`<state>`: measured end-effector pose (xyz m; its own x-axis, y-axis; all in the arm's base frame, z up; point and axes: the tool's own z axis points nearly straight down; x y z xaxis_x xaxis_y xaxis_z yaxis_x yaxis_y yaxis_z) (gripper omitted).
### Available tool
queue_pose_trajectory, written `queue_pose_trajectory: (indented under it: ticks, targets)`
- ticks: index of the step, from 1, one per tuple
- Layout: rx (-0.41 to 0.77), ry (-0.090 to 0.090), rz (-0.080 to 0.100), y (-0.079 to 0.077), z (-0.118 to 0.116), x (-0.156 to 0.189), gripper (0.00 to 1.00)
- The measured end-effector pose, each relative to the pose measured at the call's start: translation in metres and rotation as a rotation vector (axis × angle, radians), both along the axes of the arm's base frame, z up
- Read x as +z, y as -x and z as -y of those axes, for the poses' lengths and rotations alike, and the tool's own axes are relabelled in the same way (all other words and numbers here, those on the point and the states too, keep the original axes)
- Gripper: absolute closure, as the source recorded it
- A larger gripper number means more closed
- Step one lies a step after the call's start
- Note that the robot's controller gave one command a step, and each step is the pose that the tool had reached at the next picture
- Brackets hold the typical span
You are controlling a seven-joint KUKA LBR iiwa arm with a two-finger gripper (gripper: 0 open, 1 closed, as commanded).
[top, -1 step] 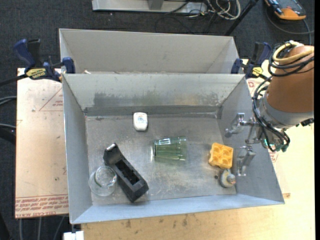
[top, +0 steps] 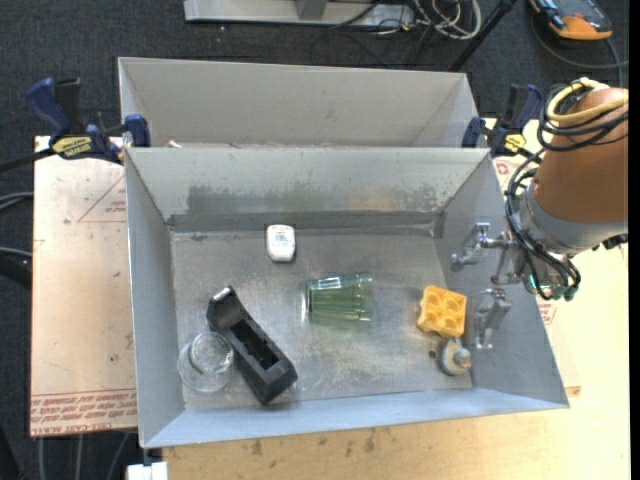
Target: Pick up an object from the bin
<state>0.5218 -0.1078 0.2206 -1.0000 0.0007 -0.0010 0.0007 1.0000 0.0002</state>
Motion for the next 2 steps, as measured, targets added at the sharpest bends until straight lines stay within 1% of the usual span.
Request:
queue_pose_trajectory:
  ticks: [1, 2]
  targets:
    - [0.058, 0.002, 0.008, -0.020, 0.006, -0.040, 0.00]
    - [0.107, 0.001, 0.021, -0.023, 0.017, -0.137, 1.00]
